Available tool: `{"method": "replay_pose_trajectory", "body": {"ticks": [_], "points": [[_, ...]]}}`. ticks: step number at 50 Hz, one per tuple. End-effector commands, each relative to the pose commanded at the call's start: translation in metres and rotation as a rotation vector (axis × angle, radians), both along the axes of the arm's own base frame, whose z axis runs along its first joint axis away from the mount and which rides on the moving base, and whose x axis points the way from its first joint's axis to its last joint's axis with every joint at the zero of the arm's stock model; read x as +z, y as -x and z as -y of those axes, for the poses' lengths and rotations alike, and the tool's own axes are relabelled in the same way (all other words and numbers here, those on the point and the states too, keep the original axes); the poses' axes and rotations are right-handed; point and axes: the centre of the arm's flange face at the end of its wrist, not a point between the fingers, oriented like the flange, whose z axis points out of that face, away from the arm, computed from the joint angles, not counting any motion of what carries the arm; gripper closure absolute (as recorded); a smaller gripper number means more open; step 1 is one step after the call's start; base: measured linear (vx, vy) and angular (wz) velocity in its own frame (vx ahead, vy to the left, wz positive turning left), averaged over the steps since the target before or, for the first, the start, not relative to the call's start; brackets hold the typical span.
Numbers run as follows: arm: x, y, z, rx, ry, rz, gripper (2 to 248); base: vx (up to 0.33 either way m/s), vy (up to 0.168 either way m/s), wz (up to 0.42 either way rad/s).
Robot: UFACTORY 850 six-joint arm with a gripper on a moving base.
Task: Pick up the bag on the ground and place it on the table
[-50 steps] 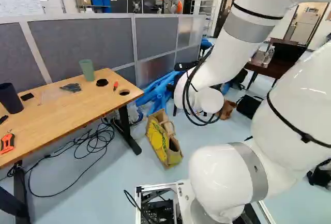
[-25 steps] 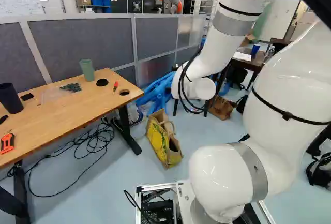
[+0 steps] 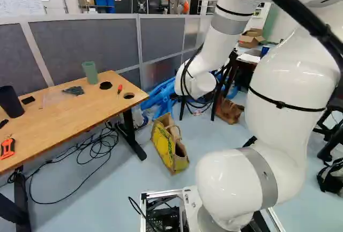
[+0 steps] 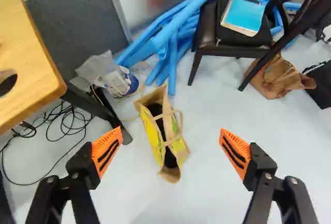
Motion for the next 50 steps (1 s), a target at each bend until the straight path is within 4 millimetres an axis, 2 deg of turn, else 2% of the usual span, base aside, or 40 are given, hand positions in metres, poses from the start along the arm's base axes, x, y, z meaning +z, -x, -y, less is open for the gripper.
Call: {"method": "replay_pose_trajectory", "body": {"ticks": [33,50], "points": [[-0.053,-0.052,-0.01,-0.017,-0.021,-0.353,3,0.0,0.0,0.0],[-0.078,-0.086,-0.019,-0.005,-0.02,-0.393,3,0.0,0.0,0.0]]}}
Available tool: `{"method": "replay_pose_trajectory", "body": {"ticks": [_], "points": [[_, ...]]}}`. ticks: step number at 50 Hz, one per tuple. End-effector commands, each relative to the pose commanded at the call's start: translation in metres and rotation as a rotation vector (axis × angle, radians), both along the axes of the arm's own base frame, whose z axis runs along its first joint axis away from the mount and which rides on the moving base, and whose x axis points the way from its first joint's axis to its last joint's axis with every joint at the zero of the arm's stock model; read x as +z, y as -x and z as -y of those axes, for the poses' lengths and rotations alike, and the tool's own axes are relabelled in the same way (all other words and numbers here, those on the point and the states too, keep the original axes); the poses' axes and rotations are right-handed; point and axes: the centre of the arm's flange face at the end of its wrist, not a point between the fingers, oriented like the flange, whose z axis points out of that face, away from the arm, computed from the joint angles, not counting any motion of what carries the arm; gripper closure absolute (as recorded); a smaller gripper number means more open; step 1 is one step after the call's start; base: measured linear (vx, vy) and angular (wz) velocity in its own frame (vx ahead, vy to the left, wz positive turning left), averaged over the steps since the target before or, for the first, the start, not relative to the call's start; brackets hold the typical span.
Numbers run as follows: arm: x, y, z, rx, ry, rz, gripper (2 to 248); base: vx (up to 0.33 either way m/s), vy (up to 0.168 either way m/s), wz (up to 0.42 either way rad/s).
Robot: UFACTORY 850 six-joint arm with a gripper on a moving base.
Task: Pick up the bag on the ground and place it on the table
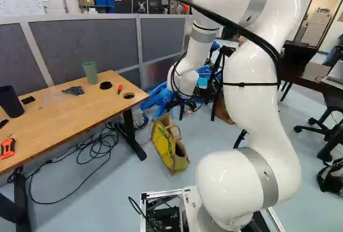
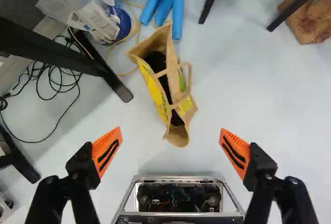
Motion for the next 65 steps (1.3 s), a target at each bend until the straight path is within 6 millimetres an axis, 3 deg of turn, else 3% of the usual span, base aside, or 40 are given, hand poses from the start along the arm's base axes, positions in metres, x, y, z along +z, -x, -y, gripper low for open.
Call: {"method": "replay_pose_trajectory", "body": {"ticks": [65], "points": [[-0.093,-0.037,-0.002,0.001,0.005,-0.104,3,0.0,0.0,0.0]]}}
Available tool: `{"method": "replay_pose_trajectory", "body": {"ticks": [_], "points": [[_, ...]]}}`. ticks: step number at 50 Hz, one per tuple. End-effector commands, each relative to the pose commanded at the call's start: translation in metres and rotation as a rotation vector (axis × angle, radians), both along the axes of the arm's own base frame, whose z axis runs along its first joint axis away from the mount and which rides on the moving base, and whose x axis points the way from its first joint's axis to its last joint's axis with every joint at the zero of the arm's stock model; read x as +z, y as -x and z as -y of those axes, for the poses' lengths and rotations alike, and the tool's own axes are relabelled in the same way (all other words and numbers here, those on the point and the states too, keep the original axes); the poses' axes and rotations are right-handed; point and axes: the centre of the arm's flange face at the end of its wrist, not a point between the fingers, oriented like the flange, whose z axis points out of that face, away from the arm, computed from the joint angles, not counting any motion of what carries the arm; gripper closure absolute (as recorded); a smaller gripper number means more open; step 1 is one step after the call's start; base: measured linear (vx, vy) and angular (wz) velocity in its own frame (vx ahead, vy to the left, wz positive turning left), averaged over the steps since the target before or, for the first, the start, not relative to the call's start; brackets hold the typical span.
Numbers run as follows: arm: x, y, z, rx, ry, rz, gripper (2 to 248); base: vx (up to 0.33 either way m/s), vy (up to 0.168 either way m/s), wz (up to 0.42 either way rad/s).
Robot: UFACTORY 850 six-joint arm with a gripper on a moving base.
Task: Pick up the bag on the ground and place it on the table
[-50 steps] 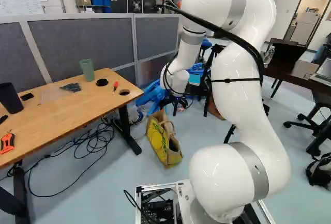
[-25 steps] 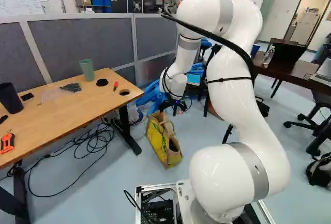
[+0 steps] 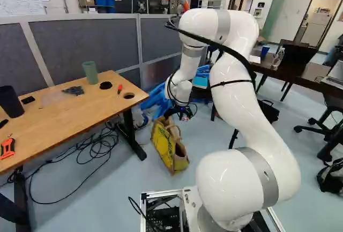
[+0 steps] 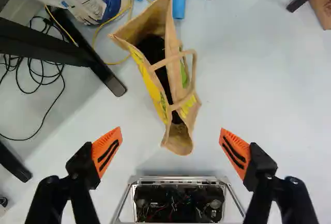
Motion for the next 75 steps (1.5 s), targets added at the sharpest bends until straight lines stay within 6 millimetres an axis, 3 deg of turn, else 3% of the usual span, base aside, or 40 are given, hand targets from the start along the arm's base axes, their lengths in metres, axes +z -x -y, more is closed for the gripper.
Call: {"method": "replay_pose_trajectory", "body": {"ticks": [75], "points": [[-0.113,-0.057,0.0,-0.004,0.002,-0.036,3,0.0,0.0,0.0]]}}
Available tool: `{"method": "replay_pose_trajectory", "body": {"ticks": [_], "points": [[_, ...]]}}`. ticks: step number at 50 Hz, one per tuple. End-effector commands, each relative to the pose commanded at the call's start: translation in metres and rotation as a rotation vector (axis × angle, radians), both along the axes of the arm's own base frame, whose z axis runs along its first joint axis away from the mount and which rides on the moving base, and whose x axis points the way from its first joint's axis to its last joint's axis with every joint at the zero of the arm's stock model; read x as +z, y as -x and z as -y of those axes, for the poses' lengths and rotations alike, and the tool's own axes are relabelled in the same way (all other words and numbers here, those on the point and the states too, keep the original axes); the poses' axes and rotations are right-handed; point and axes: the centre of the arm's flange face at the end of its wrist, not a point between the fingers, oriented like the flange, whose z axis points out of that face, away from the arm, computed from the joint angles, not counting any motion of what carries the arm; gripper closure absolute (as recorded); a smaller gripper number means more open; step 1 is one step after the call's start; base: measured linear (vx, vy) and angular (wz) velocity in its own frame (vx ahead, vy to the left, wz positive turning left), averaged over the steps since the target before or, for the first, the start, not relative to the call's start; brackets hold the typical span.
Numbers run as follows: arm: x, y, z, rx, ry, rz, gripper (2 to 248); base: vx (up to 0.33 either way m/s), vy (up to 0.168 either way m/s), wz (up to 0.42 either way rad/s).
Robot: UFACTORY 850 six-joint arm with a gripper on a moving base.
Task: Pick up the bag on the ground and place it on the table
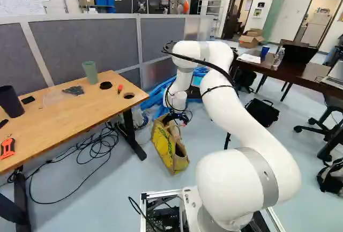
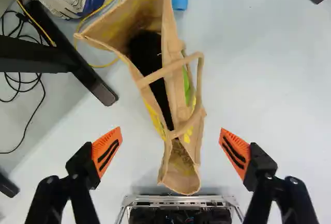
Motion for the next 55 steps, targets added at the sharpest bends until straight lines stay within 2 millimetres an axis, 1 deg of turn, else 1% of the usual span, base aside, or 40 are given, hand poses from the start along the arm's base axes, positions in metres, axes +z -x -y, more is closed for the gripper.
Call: {"method": "replay_pose_trajectory", "body": {"ticks": [19,32,55], "points": [[-0.029,-0.016,-0.001,0.001,0.0,0.006,3,0.0,0.0,0.0],[-0.049,-0.02,-0.002,0.007,0.001,0.0,3,0.0,0.0,0.0],[-0.083,-0.022,-0.002,0.218,0.04,-0.012,3,0.0,0.0,0.0]]}}
